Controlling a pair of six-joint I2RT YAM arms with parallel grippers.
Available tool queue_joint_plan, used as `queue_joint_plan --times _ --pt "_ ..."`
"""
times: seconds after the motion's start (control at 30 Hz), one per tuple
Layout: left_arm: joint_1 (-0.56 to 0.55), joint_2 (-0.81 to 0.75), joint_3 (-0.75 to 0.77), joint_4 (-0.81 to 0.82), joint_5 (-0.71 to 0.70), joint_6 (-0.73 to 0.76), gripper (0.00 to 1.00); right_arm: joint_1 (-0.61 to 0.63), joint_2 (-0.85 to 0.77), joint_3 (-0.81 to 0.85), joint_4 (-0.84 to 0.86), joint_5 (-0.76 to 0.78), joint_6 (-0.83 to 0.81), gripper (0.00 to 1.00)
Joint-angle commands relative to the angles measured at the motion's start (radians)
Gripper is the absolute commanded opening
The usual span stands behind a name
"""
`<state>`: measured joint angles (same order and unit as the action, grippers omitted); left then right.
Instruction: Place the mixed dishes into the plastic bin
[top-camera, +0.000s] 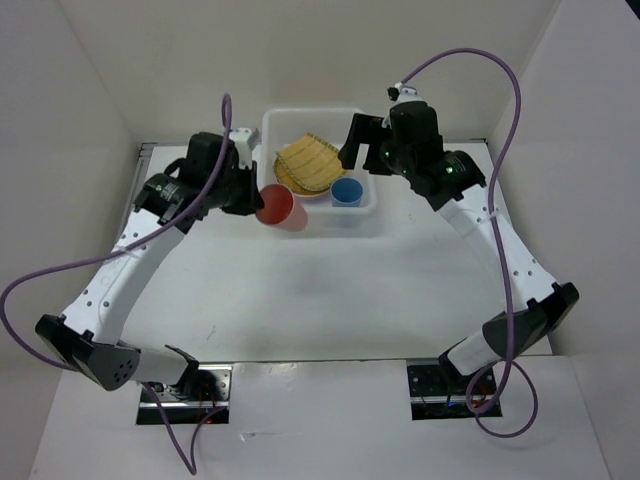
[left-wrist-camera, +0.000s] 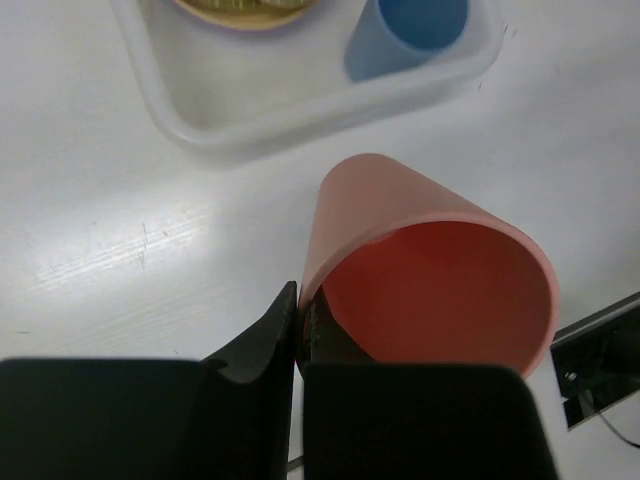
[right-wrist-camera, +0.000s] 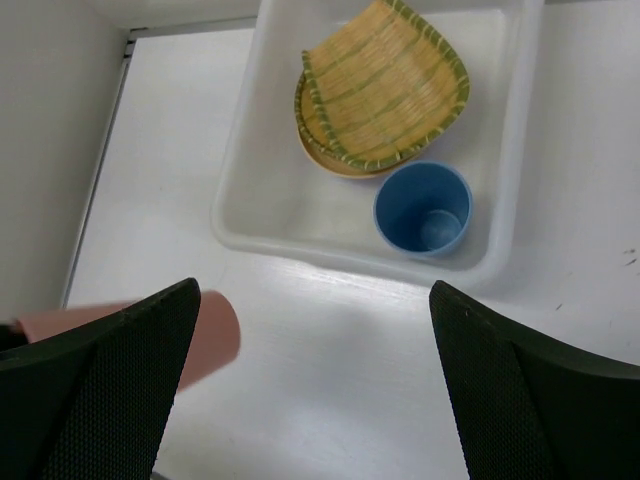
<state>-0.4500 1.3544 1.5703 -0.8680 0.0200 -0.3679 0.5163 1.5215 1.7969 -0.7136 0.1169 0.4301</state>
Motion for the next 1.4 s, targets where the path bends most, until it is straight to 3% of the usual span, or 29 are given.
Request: queue_joint_plan --times 0.0,0.4,0.77,1.07,1.23,1.27,1.37 --pt "-0.004 0.083 0.185 -0.055 -0.071 0.017 0.00 -0.004 -0.076 -0.108 0.095 -0.054 0.042 1.00" --pt "0.072 0.592 0.646 -0.092 -0.138 0.018 0.00 -0.004 -0.198 -0.277 0.074 -0.025 0.052 1.00" --pt "0.102 0.816 0.749 -0.146 -0.120 0.037 0.00 -0.042 -0.209 -0.304 0.074 -0.046 0.042 1.00" --pt "0.102 0.885 0.749 -0.155 -0.130 0.047 0.00 -0.052 -0.208 -0.314 0.083 -0.056 0.042 1.00" --pt "0.102 0.904 0.749 -0.155 -0.130 0.047 0.14 -0.052 -0.208 -0.314 0.083 -0.056 0.042 1.00" --pt "0.102 0.904 0.749 -0.155 -0.130 0.047 0.25 -0.052 -0.208 -0.314 0.083 -0.056 0.042 1.00" --pt "0.102 0.893 0.760 -0.155 -0.140 0.047 0.46 -0.052 -0.218 -0.323 0.092 -0.056 0.052 1.00"
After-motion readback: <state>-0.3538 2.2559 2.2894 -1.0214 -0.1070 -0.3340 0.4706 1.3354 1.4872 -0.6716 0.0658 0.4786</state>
